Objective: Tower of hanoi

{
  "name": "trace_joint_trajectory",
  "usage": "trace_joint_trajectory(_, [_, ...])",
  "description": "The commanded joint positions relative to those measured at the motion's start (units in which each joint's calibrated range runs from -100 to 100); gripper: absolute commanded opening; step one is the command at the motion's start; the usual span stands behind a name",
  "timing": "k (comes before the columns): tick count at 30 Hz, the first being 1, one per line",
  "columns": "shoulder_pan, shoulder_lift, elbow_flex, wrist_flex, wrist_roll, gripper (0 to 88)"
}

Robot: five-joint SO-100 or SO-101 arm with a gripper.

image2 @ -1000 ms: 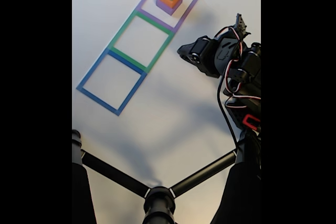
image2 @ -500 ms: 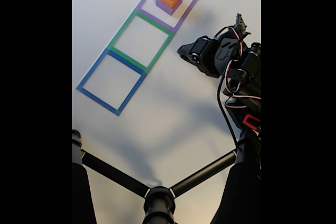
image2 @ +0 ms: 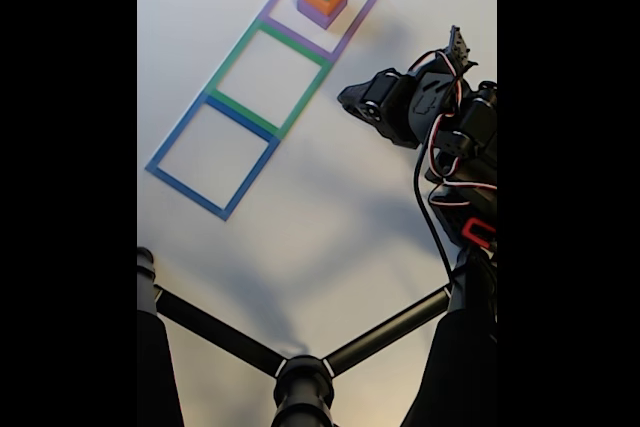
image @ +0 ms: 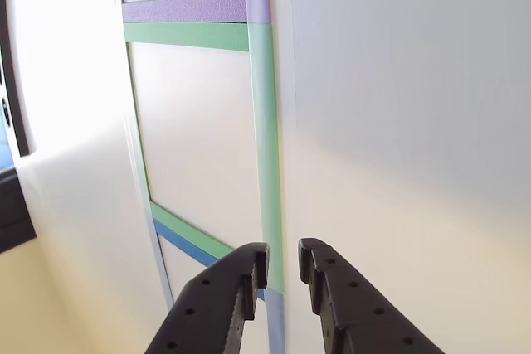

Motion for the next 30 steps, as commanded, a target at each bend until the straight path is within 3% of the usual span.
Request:
trace_joint_trajectory(1, [-0.4, -0.7, 0.5, 0.3, 0.3, 0.1])
trace_joint_trajectory(27, [0.3, -0.7, 0.5, 0.4, -0.9, 0.0])
trace_joint_trajectory(30, [1.6, 3.0, -0.8, -4.9, 4.4, 0.0])
